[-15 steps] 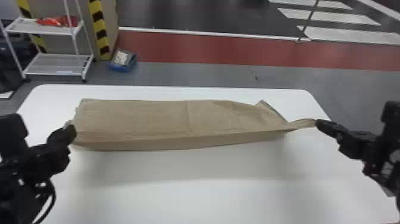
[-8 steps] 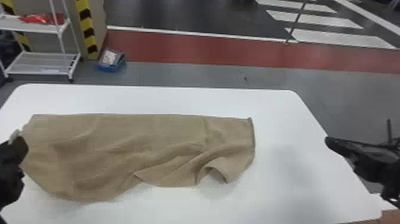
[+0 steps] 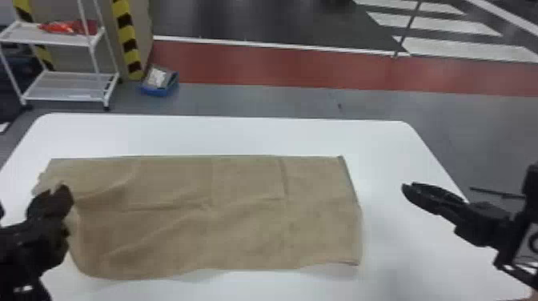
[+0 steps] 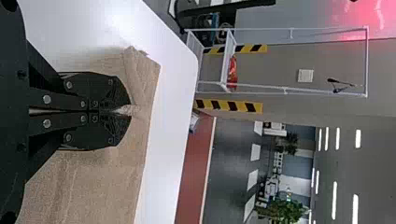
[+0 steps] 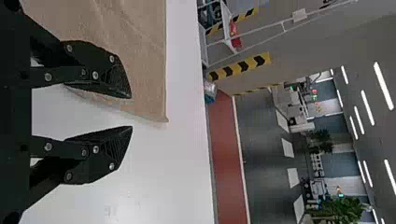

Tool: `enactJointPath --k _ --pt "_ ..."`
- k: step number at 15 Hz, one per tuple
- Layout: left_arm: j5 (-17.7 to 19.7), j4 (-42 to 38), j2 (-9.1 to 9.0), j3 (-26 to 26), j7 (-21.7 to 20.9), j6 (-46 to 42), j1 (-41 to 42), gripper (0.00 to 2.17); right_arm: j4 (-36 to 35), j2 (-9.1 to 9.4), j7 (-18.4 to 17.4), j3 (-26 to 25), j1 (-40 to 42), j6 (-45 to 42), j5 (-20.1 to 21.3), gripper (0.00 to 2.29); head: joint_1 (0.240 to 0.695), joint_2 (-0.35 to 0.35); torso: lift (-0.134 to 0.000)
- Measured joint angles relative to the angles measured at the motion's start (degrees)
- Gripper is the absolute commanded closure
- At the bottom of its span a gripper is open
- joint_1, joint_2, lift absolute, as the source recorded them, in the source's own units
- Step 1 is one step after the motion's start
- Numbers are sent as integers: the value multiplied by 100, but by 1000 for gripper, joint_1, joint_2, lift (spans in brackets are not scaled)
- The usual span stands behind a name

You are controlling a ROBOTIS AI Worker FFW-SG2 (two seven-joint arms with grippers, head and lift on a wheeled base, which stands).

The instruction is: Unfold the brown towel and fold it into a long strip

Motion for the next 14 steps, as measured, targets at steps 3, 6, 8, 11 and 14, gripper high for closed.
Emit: enactJointPath --k 3,6,8,11,14 --pt "35 253 6 37 -89 1 -175 1463 -457 292 560 112 616 -524 79 225 695 -73 -113" --pt "85 327 12 46 -148 -2 -247 1463 -275 330 1064 325 1124 -2007 556 319 695 -40 -113" --pt "97 364 16 58 -172 2 -263 1463 64 323 1120 409 1310 -2860 834 319 695 -37 -113" --pt "106 435 3 75 -206 -3 -268 1463 559 291 1140 496 1483 -3838 1158 319 695 -38 -113" --pt "113 459 -4 77 -206 -24 -253 1463 768 271 1149 685 1674 -4496 1480 319 695 -24 -113"
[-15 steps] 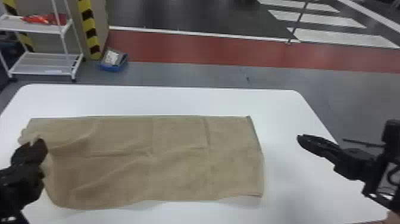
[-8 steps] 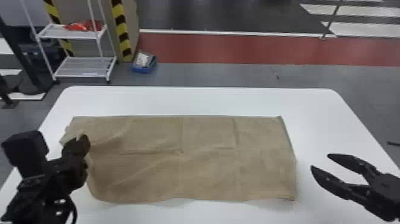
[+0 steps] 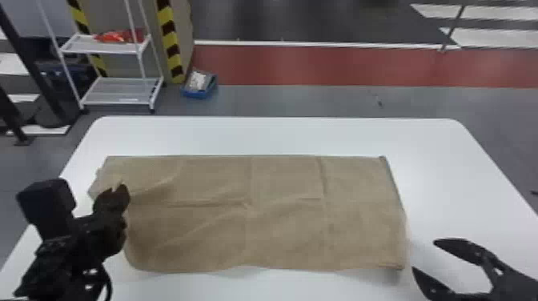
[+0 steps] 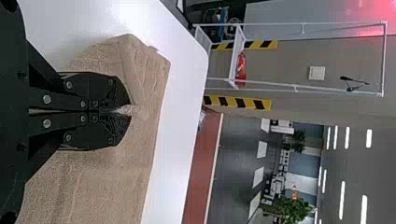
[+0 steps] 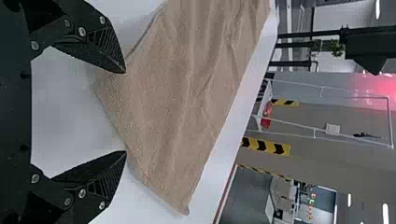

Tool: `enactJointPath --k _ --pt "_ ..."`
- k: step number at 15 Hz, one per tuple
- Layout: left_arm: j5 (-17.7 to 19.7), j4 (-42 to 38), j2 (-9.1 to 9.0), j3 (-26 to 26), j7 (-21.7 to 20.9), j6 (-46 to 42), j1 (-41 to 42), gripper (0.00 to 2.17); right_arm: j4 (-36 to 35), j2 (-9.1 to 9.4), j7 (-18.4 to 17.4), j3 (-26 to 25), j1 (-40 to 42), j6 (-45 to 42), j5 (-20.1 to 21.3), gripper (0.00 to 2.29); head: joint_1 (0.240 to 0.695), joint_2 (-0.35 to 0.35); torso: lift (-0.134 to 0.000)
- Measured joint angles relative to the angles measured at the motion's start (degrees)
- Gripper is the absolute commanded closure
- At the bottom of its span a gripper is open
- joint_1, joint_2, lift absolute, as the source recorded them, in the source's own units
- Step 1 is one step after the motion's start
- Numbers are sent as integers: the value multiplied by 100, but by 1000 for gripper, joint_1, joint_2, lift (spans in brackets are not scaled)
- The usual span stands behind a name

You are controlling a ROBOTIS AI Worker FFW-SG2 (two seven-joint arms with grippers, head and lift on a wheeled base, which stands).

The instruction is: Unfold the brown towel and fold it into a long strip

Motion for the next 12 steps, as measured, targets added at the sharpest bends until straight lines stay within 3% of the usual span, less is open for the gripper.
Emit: enactJointPath --k 3,5,7,8,10,11,12 --pt "4 19 -13 -7 0 -29 29 1463 175 -5 -114 247 68 -331 293 323 695 3 -113" --pt "4 42 -14 3 0 -54 40 1463 292 -18 -454 407 67 -430 453 323 695 8 -113" --pt "4 57 -14 23 -13 -75 51 1463 406 -67 -890 569 36 -444 551 532 695 10 -113" --pt "4 57 -14 25 -17 -81 58 1463 445 -77 -1026 602 11 -437 557 728 695 7 -113" --pt "1 53 -13 37 -18 -88 72 1463 458 -89 -1144 603 -36 -416 477 1480 695 3 -113" --pt "-2 48 -10 47 -22 -90 75 1463 385 -91 -1131 556 -40 -407 369 1632 695 3 -113" --pt "-4 42 -7 54 -25 -89 75 1463 280 -92 -1098 498 -34 -388 259 1646 695 2 -113"
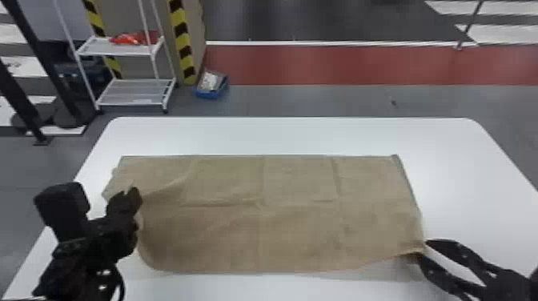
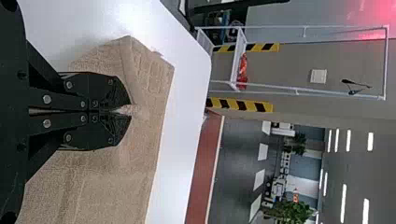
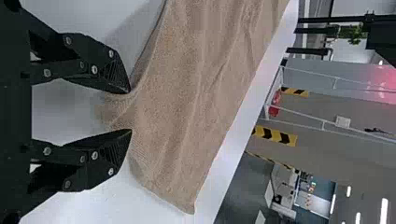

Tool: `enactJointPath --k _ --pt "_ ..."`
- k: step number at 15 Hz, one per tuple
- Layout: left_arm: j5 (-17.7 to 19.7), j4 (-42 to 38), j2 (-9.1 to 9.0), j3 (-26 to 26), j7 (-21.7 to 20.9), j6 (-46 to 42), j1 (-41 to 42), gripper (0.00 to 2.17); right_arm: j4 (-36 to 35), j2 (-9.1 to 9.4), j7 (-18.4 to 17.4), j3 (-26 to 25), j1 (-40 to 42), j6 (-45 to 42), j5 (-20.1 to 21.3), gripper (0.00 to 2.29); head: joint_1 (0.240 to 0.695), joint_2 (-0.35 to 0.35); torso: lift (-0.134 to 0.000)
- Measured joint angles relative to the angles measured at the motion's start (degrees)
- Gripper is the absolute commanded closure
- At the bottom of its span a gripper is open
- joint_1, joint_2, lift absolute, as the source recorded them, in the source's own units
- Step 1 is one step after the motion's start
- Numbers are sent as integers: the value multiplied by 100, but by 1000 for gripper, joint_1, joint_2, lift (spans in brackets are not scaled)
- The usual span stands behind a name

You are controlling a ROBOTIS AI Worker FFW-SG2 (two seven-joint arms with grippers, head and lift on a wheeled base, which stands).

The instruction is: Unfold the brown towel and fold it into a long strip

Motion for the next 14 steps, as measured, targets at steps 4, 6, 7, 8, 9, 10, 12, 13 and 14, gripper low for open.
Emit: enactJointPath --k 4,6,7,8,9,10,12,13,14 --pt "-13 -105 6 -8 3 65 -27 1463 -931 -42 393 -317 -150 782 -421 1646 695 -4 -113" --pt "-18 -172 10 -32 8 126 -32 1463 -1162 -59 567 -478 -630 1539 -524 1642 695 -19 -113" --pt "-19 -216 10 -39 8 149 -18 1463 -1148 -64 822 -519 -957 1982 -437 1642 695 -32 -113" --pt "-22 -258 10 -43 8 159 11 1463 -1085 -71 1105 -512 -1160 2261 -282 1642 695 -33 -113" --pt "-25 -307 9 -45 8 162 51 1463 -983 -92 1400 -472 -1268 2423 -103 1642 695 -31 -113" --pt "-27 -339 5 -48 8 163 80 1463 -846 -135 1626 -415 -1285 2446 31 1642 695 -28 -113" --pt "-42 -355 10 -53 8 163 95 1463 -577 -215 1840 -334 -1219 2196 209 1376 695 -23 -113" --pt "-49 -356 15 -51 8 164 92 1463 -470 -254 1857 -322 -1172 2024 271 1143 695 -24 -113" --pt "-52 -356 18 -51 8 170 83 1463 -393 -296 1857 -324 -1142 1922 303 893 695 -27 -113"
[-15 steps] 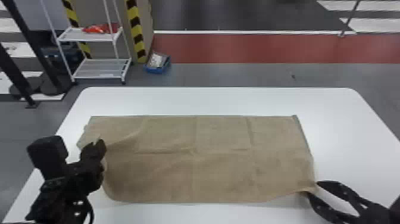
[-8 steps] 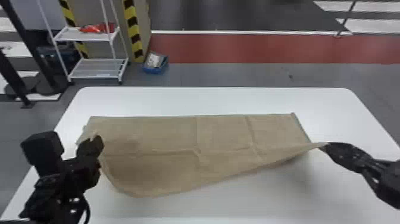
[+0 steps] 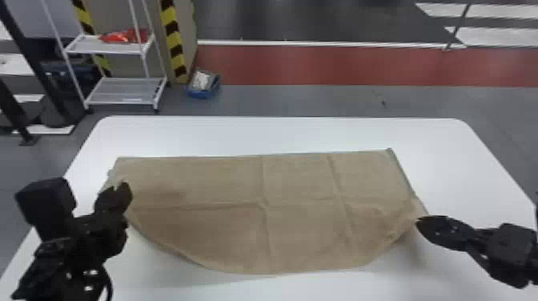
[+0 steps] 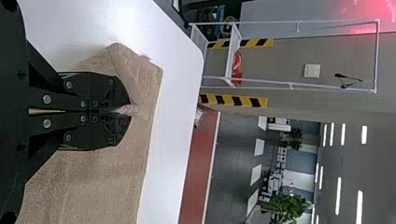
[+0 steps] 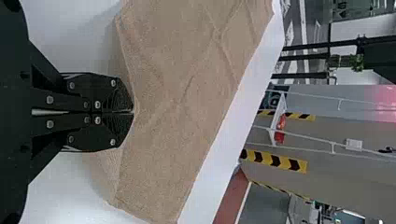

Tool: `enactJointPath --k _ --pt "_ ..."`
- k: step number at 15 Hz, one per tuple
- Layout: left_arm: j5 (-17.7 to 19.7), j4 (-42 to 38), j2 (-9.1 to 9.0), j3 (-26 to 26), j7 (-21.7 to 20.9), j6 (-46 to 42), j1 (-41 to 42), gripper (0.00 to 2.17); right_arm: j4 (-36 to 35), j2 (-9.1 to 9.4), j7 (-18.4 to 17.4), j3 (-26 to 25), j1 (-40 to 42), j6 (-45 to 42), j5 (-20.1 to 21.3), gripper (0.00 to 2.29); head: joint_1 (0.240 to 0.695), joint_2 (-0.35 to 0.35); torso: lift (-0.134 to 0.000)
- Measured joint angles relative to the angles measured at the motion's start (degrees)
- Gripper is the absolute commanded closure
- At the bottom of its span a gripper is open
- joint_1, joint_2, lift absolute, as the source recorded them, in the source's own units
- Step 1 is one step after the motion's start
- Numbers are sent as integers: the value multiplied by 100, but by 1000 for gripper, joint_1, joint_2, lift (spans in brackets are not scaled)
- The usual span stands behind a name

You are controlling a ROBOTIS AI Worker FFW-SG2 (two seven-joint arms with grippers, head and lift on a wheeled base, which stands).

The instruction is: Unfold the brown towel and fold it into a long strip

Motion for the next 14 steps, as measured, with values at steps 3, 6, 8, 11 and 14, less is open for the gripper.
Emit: enactJointPath --k 3,6,8,11,14 --pt "-9 0 2 -31 0 13 -27 1463 220 -153 182 -125 12 -64 59 26 695 -54 -113" --pt "-6 0 2 -38 -5 13 -7 1463 594 -213 448 -407 -13 -326 -48 87 695 -77 -113" --pt "-2 0 2 -38 -13 11 19 1463 949 -230 474 -624 63 -787 -300 232 695 -103 -113" --pt "-2 5 2 -39 -26 11 40 1463 1353 -268 472 -818 323 -1522 -564 289 695 -123 -113" --pt "-5 85 2 -39 -50 -69 41 1463 1748 -344 431 -923 478 -2028 -877 316 695 -145 -113"
